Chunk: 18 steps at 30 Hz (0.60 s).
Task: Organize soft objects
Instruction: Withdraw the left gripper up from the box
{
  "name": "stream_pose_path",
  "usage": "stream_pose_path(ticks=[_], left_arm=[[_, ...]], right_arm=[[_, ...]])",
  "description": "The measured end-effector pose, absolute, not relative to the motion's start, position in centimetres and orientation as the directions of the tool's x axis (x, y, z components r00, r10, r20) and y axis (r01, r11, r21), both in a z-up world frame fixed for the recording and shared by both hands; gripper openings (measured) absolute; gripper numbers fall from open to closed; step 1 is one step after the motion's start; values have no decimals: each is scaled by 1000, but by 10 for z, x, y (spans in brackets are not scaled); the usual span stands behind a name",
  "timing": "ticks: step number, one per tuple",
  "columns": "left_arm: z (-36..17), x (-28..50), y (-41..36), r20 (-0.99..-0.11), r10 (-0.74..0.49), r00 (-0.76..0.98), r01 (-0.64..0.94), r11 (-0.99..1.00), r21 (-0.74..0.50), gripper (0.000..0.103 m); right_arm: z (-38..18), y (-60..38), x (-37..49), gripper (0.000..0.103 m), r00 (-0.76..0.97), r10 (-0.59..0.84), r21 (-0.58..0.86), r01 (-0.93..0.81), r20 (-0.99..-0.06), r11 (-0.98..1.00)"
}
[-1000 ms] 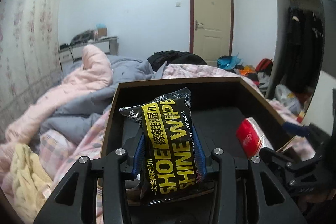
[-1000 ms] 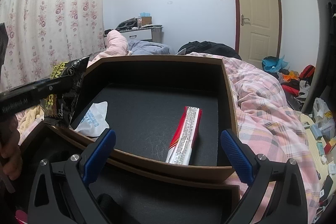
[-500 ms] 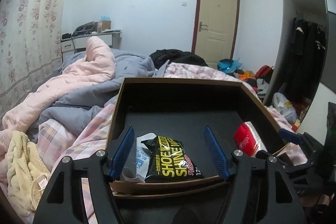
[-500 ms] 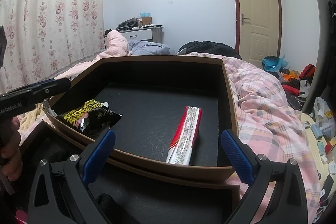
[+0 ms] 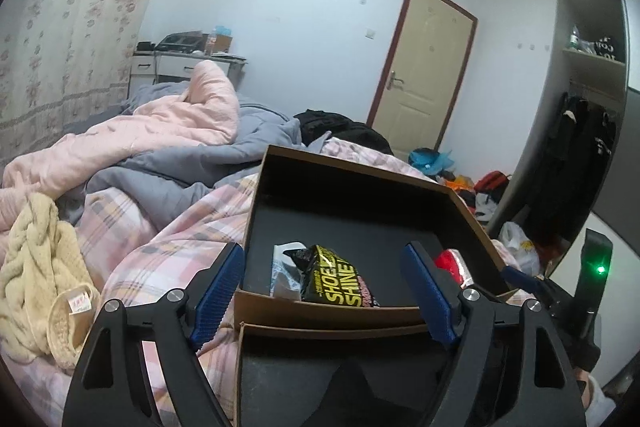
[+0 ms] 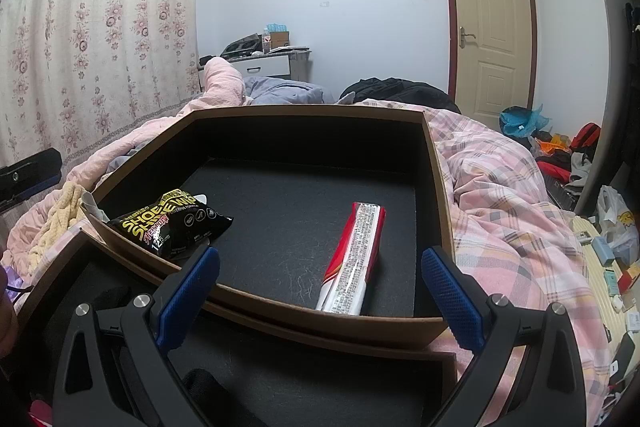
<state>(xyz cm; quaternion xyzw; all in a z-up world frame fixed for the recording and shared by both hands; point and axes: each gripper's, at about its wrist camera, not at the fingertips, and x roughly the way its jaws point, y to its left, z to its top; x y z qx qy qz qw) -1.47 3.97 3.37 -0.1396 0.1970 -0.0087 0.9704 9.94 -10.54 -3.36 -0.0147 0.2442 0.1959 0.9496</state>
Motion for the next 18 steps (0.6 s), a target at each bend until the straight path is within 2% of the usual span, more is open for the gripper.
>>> stream_pose_path(ticks=[18], left_arm=[[26, -10, 37, -408, -56, 911, -53, 967, -250, 79]], right_arm=[[-34, -105, 99, 100, 805, 363, 62, -380, -469, 923]])
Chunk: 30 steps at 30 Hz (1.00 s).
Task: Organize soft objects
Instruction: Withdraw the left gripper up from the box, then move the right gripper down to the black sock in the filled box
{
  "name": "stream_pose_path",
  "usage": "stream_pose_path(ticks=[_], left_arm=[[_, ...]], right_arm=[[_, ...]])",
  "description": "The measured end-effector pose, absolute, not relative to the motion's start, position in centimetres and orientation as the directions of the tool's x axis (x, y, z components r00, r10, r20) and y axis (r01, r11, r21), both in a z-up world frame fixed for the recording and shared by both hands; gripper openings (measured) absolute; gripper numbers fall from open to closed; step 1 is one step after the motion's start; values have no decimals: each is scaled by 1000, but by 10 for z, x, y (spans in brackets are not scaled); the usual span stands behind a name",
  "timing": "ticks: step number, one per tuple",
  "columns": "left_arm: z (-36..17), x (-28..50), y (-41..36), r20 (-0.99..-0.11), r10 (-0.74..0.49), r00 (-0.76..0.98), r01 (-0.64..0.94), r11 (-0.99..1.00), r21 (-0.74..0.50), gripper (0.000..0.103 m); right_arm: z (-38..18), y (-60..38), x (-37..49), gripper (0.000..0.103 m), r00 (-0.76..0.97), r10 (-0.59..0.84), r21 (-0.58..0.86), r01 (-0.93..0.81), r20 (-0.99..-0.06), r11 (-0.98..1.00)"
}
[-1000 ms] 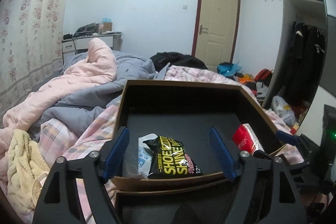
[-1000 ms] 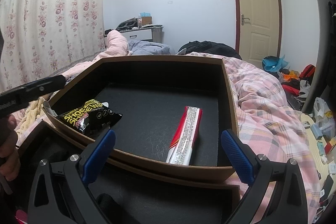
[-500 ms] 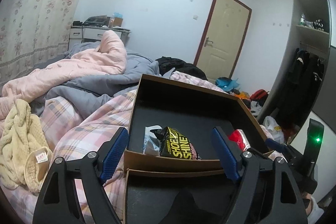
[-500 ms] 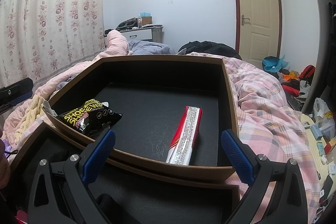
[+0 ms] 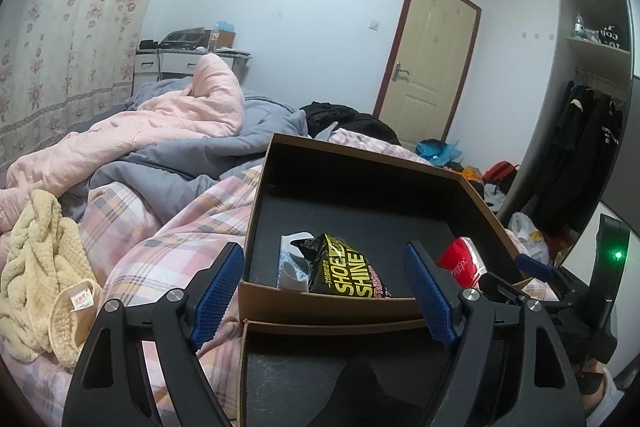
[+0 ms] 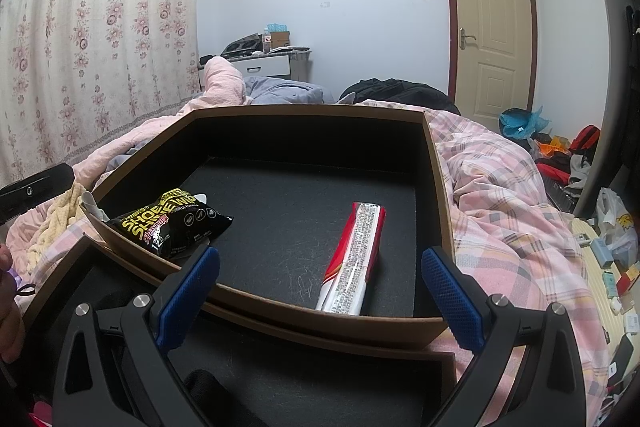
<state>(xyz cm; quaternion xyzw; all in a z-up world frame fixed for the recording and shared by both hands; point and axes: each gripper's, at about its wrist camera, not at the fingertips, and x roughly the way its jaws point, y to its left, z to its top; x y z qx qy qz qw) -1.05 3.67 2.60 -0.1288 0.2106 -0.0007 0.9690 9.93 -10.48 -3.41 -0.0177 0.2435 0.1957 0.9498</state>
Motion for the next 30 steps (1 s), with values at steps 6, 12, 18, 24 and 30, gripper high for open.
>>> stream_pose_path(ticks=[6, 12, 18, 24, 30], left_arm=[[28, -15, 44, -390, -78, 918, -49, 951, -306, 79], [28, -18, 49, -384, -78, 920, -59, 941, -333, 79], [27, -16, 48, -385, -72, 920, -58, 947, -317, 79], [27, -19, 48, -382, -68, 922, -61, 947, -315, 79], [27, -18, 50, -383, -65, 921, -67, 945, -321, 79]], right_arm=[[-30, -106, 90, 101, 822, 378, 43, -399, -427, 916], [-17, -114, 77, 101, 858, 394, 41, -404, -330, 914], [-9, -138, 79, 101, 846, 450, 192, -409, -285, 892], [-8, -134, 78, 101, 785, 518, 227, -466, -339, 855], [-12, -122, 81, 101, 697, 558, 234, -512, -450, 827]])
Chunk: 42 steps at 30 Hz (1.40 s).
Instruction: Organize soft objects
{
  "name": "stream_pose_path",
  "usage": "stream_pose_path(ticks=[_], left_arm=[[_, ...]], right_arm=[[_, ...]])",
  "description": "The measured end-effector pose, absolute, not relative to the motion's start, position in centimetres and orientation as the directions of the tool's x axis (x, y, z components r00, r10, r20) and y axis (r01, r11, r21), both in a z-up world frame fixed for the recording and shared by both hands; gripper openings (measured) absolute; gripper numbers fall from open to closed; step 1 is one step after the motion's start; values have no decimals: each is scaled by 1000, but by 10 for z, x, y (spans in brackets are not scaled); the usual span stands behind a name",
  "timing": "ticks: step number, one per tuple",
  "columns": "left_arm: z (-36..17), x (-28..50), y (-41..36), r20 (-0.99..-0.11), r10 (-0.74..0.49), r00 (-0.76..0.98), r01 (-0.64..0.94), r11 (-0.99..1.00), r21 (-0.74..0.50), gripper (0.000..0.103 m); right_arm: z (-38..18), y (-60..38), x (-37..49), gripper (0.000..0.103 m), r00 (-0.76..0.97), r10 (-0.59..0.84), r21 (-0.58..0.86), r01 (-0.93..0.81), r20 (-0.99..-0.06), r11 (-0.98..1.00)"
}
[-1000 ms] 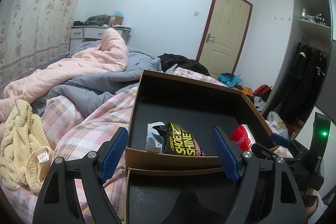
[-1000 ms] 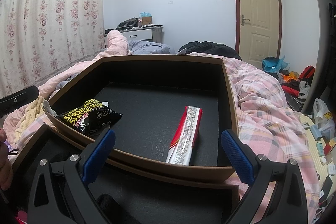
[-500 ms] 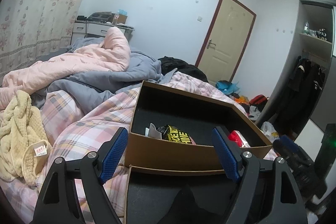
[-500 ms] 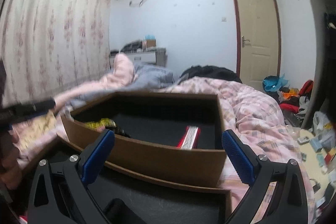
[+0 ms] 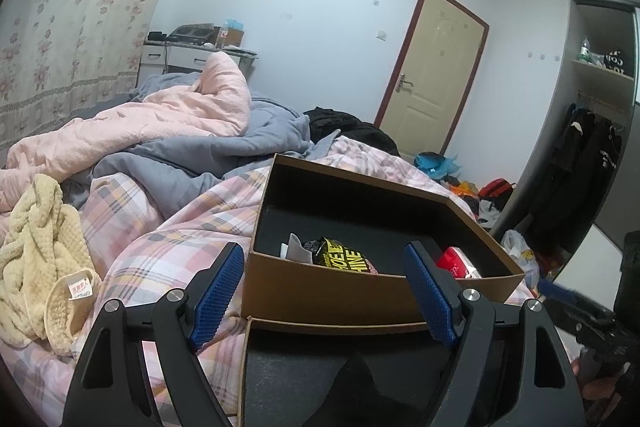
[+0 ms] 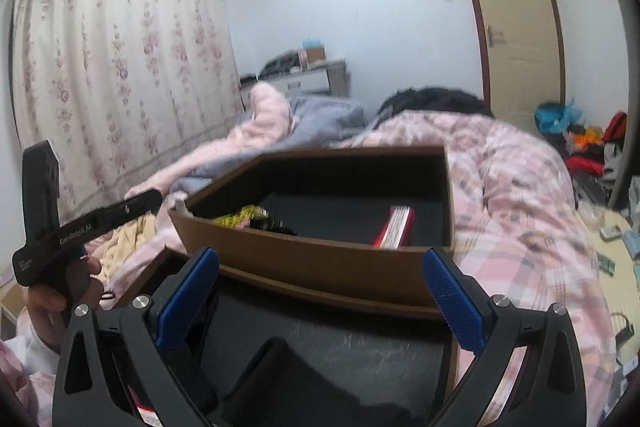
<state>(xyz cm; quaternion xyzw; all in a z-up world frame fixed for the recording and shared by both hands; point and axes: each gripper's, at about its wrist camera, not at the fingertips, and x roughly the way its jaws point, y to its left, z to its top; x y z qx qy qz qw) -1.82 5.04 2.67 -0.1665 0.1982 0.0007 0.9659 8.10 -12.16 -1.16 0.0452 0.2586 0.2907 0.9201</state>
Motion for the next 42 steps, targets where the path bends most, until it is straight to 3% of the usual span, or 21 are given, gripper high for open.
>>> stream_pose_path(ticks=[4, 10, 20, 26, 29, 31, 34, 39, 42], left_arm=[[26, -18, 51, -388, -64, 920, -71, 943, -325, 79], [26, -17, 53, -386, -58, 921, -79, 940, -330, 79], [24, -17, 55, -391, -55, 919, -90, 935, -343, 79], [24, -17, 56, -391, -55, 919, -91, 934, -346, 79], [24, -17, 58, -391, -56, 919, -93, 931, -353, 79], [24, -17, 58, -393, -56, 918, -94, 931, -352, 79], [24, -17, 58, -393, -55, 918, -94, 932, -351, 79], [24, -17, 58, -398, -56, 916, -95, 932, -349, 79], [24, -17, 57, -397, -57, 916, -94, 932, -350, 79]], right_arm=[[-18, -114, 83, 101, 591, 630, 288, -573, -504, 768], [-26, -78, 67, 101, 516, 588, 125, -677, -623, 726], [-40, -57, 60, 101, 343, 646, 161, -791, -682, 590], [-46, -26, 49, 100, 347, 564, 11, -845, -749, 535], [-52, -18, 45, 87, 348, 521, -40, -857, -780, 513], [-58, -15, 46, 68, 332, 500, -39, -860, -800, 509], [-68, -16, 49, 48, 298, 487, -8, -858, -821, 513], [-68, -28, 48, 24, 269, 512, 40, -857, -816, 514], [-68, -35, 50, 16, 266, 519, 62, -846, -812, 530]])
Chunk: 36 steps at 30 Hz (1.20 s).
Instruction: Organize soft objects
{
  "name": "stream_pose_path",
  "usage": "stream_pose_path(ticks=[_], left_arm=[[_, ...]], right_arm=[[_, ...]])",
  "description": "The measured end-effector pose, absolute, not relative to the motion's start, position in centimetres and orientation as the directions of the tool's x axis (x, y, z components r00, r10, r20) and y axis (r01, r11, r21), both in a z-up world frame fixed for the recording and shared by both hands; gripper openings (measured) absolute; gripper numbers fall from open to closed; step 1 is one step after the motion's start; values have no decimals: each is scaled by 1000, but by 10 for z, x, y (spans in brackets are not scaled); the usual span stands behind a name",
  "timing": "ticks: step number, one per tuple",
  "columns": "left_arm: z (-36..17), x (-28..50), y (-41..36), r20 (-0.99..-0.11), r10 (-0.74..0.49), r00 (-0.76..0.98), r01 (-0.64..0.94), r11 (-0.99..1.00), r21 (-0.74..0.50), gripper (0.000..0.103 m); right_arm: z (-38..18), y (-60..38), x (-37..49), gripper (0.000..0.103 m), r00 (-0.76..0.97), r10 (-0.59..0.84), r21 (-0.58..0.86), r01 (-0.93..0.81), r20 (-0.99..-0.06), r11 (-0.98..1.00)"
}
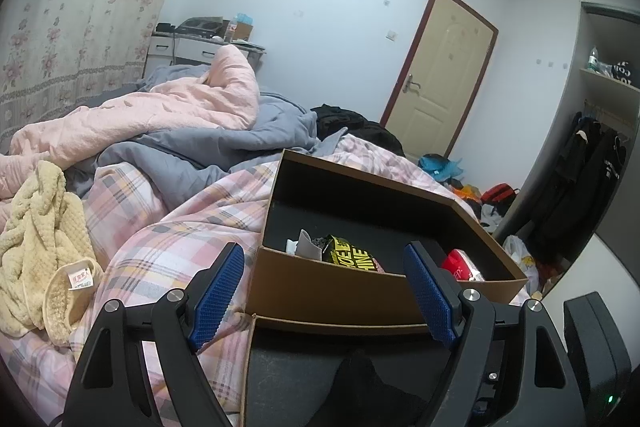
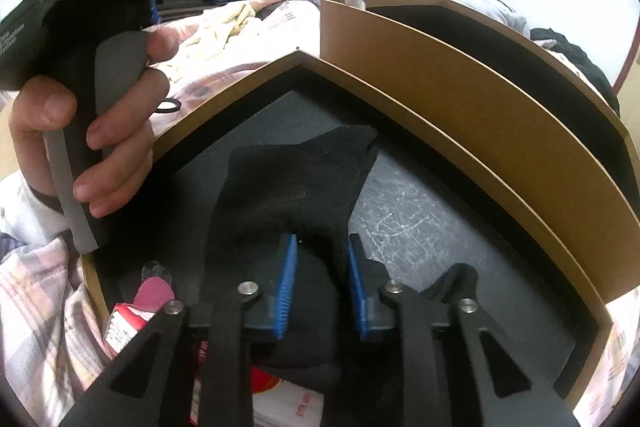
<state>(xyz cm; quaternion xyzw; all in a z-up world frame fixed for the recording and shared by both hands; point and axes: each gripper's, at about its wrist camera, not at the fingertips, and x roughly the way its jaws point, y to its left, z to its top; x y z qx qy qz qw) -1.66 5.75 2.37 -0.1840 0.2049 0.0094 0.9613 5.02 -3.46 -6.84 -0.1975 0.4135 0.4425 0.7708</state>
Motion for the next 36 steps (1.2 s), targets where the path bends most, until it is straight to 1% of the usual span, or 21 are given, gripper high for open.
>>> stream_pose_path(ticks=[1, 4, 8, 16, 19, 21, 23, 24, 25, 26, 27, 31, 36], left_arm=[[24, -17, 58, -397, -56, 916, -94, 932, -350, 79], [24, -17, 57, -398, -57, 916, -95, 932, -351, 79], [24, -17, 57, -398, -57, 916, -94, 932, -350, 79], [24, -16, 57, -398, -57, 916, -93, 933, -348, 79], [24, -17, 57, -398, -57, 916, -93, 933, -347, 79], [24, -17, 56, -396, -56, 916, -93, 934, -346, 79], [24, -16, 56, -393, -54, 918, -93, 934, -345, 79], [24, -17, 57, -390, -54, 919, -93, 933, -347, 79], [23, -17, 57, -388, -54, 920, -93, 932, -350, 79], [23, -17, 58, -387, -55, 921, -93, 931, -353, 79], [23, -17, 59, -385, -54, 921, -94, 929, -357, 79], [22, -17, 62, -385, -56, 921, -97, 925, -368, 79], [22, -17, 62, -383, -54, 922, -96, 927, -362, 79]], right_arm=[[-68, -36, 52, 12, 272, 521, 66, -838, -809, 542], [-61, -50, 60, 9, 313, 538, 81, -805, -782, 587], [-45, -79, 59, 8, 392, 585, 107, -761, -710, 640], [-23, -116, 54, 8, 524, 618, 142, -684, -586, 715], [-23, -112, 55, 9, 499, 638, 161, -700, -586, 696], [-20, -86, 61, 9, 456, 662, 165, -736, -594, 656], [-27, -59, 64, 16, 411, 645, 145, -762, -644, 631], [-31, -50, 66, 33, 388, 622, 126, -774, -680, 621], [-35, -40, 67, 60, 374, 597, 102, -784, -709, 612], [-38, -36, 67, 73, 373, 582, 81, -790, -723, 608], [-39, -30, 68, 82, 379, 575, 58, -798, -725, 600], [-41, -19, 63, 82, 346, 583, 32, -841, -735, 540], [-54, -2, 55, 82, 340, 500, -62, -869, -796, 492]])
